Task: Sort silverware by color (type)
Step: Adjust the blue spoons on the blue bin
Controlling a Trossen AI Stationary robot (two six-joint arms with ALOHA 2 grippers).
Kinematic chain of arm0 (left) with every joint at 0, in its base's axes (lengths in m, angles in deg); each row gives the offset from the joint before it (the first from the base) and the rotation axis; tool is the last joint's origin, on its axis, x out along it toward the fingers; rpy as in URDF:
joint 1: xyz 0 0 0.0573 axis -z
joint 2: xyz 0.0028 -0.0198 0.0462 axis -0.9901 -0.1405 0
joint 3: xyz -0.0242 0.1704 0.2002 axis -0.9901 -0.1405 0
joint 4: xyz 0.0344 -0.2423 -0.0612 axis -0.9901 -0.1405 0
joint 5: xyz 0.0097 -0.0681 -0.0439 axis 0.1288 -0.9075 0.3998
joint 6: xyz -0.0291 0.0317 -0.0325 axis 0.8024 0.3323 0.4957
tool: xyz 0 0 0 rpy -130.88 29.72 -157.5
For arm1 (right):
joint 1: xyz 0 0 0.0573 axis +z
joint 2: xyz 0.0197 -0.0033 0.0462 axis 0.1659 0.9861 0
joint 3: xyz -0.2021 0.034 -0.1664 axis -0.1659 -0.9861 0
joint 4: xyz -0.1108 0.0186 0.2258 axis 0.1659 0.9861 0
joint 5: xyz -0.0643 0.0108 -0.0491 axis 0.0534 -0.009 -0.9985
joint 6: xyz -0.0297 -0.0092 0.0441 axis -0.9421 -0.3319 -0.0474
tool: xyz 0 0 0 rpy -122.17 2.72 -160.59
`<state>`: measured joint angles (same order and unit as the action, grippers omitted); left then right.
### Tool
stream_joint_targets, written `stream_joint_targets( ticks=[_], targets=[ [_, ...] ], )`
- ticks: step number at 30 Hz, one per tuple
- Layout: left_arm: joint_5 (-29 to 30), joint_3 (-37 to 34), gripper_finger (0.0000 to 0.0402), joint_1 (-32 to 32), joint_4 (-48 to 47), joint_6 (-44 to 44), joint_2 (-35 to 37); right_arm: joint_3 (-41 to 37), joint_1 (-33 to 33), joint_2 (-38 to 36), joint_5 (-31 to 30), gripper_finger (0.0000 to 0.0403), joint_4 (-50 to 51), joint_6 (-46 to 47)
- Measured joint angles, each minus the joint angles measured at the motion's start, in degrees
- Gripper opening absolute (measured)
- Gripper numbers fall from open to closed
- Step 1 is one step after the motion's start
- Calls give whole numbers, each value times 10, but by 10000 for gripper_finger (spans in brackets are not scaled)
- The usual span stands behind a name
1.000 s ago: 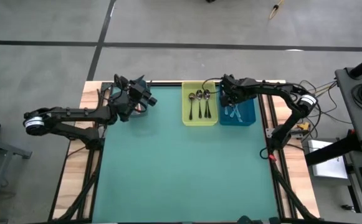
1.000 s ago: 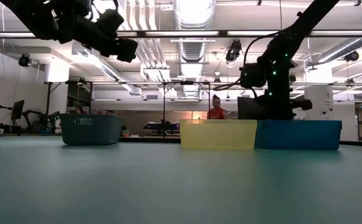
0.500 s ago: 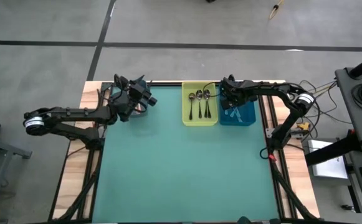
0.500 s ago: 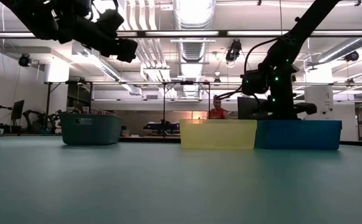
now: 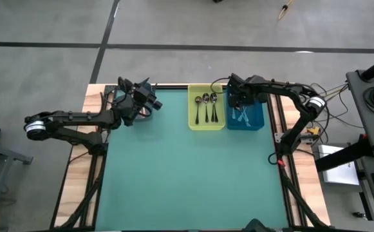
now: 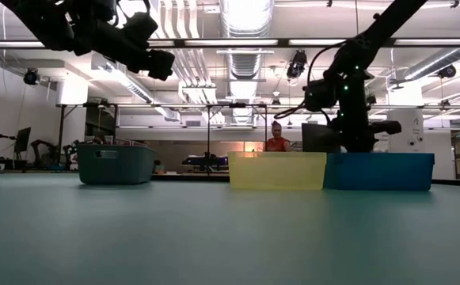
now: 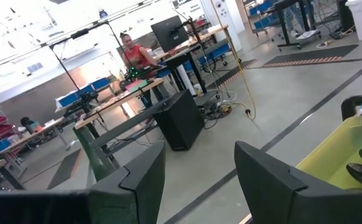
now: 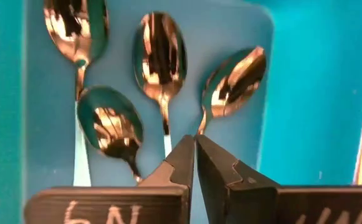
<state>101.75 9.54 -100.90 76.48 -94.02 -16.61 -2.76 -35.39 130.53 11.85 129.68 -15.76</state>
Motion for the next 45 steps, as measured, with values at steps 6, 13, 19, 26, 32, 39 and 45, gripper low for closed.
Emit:
stream_joint_targets(
  ticks=[6,13,19,26,32,39,45],
  targets=[
    [10,0,174,-3,-15,-2,0,6,-16,0,41,41,16,8],
    [56,-1,174,-8,-24,-6,0,3,-27,0,40,122,38,45],
    [56,-1,174,-6,-33,-4,0,1,-27,12,40,163,5,62],
    [57,-1,174,-6,-33,-4,0,-4,-27,28,39,163,0,64],
    [56,-1,174,-6,-32,-4,-3,-19,-27,33,35,148,-1,71],
    [56,-1,174,-6,-31,-4,-4,-38,-27,33,34,139,-11,76],
    [56,-1,174,-6,-30,-3,-4,-42,-27,33,35,118,-28,75]
  ],
)
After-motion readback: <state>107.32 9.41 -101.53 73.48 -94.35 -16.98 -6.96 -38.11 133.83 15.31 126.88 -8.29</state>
